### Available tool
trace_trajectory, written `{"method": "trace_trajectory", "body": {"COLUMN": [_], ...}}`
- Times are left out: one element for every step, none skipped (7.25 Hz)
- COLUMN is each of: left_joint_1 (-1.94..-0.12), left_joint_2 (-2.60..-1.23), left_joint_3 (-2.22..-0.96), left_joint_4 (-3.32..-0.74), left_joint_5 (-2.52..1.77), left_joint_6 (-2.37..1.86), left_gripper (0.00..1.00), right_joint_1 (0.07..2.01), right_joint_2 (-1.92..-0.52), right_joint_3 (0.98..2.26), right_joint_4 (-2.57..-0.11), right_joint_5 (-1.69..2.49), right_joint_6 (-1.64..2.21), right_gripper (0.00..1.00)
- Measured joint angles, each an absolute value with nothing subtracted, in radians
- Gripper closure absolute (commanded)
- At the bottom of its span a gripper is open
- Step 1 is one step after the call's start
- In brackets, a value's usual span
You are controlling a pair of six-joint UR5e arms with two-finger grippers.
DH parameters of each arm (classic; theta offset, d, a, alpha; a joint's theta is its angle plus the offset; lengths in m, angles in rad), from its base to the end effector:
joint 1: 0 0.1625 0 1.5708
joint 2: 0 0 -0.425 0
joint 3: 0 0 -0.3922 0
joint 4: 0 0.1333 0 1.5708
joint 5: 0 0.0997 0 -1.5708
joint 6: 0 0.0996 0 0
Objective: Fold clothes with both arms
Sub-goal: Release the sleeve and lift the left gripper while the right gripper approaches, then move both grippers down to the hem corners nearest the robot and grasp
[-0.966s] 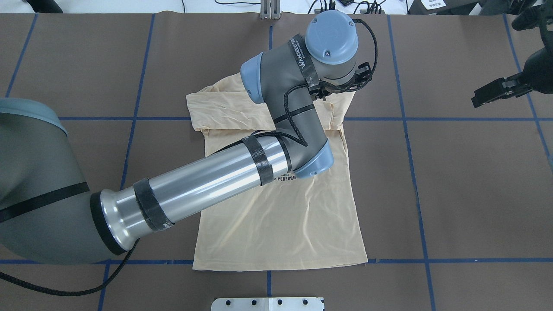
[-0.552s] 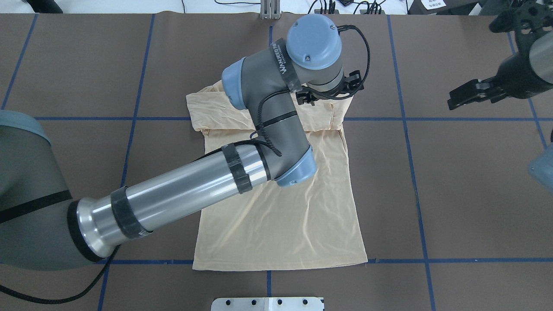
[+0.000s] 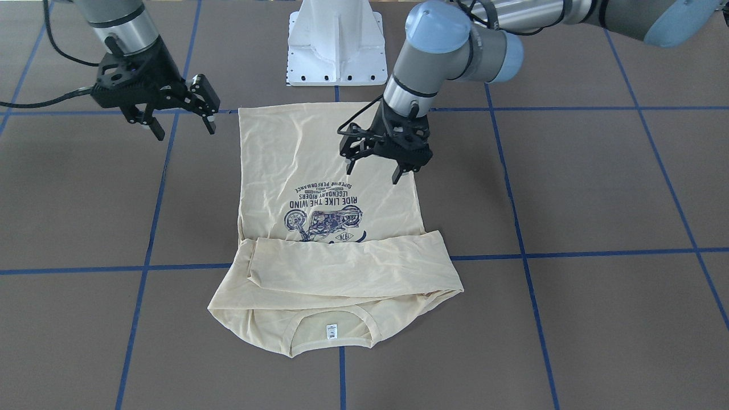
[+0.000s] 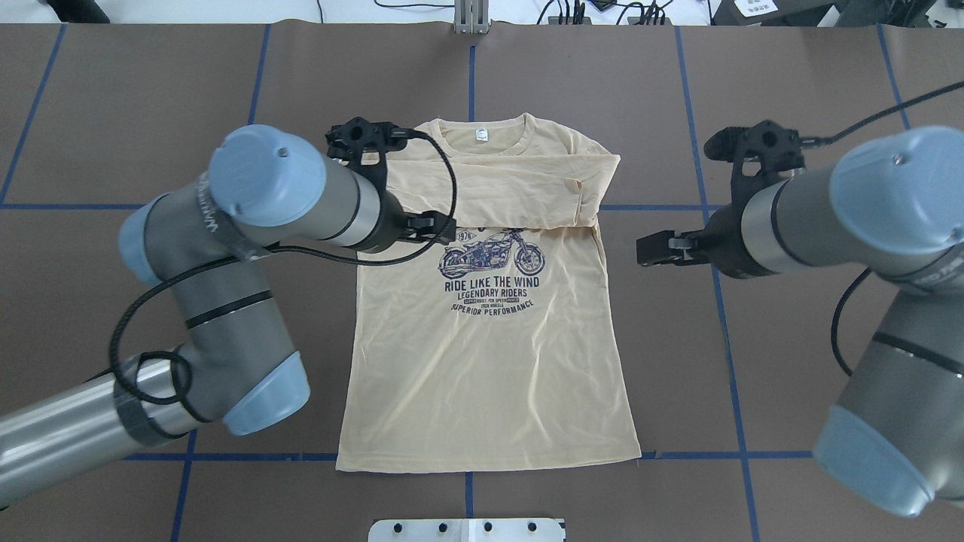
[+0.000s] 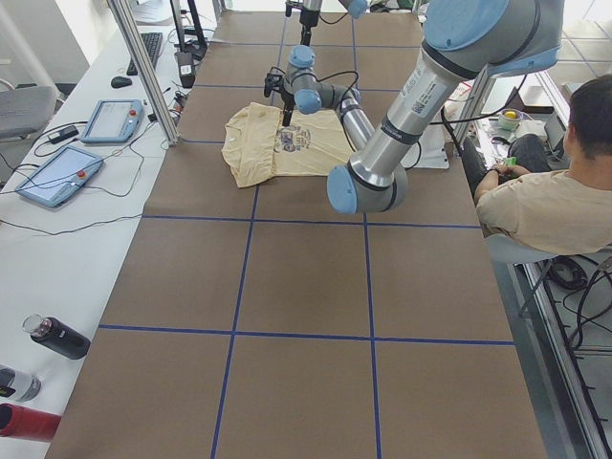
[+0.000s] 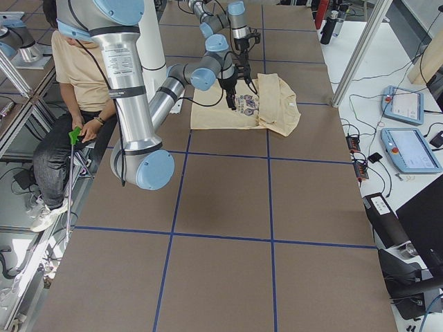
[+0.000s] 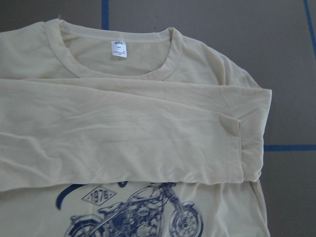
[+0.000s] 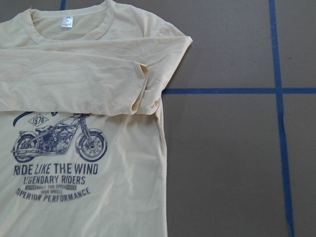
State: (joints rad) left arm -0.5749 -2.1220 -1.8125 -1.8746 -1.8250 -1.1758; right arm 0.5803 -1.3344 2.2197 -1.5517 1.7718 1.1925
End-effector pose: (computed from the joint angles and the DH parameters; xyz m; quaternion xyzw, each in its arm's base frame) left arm 0.4691 -0.4329 0.2005 0.1453 0.5079 -0.0102 0.8490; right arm -0.3444 -0.3614 0.2540 0.1204 -0.4274 0.0466 0.8948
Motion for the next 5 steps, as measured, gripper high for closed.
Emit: {"method": "trace_trajectory", "body": {"left_joint_1": [-0.547, -0.49, -0.434, -0.38, -0.328], "left_joint_2": [-2.022, -1.943, -1.898, -1.862, -1.831], "left_joint_3": [-1.891, -1.934, -1.952, -1.958, -1.96], "left_joint_4": [-1.877, -1.89, -1.91, -1.932, -1.955], "left_joint_5": [-1.798, -1.739, -1.693, -1.671, -1.655], "left_joint_6": [-1.17, -1.174, -1.198, -1.252, -1.311], "left_gripper": [0.0, 0.0, 0.0, 0.0, 0.01], "right_joint_1": [0.466, 0.361, 0.284, 0.239, 0.222], "right_joint_2": [-1.339, -1.347, -1.364, -1.381, -1.39], "right_joint_3": [2.233, 2.24, 2.245, 2.25, 2.254], "right_joint_4": [-1.549, -1.547, -1.545, -1.543, -1.542], "right_joint_5": [1.666, 1.564, 1.488, 1.444, 1.428], "right_joint_6": [1.278, 1.349, 1.395, 1.415, 1.422], "right_gripper": [0.0, 0.0, 0.0, 0.0, 0.0]}}
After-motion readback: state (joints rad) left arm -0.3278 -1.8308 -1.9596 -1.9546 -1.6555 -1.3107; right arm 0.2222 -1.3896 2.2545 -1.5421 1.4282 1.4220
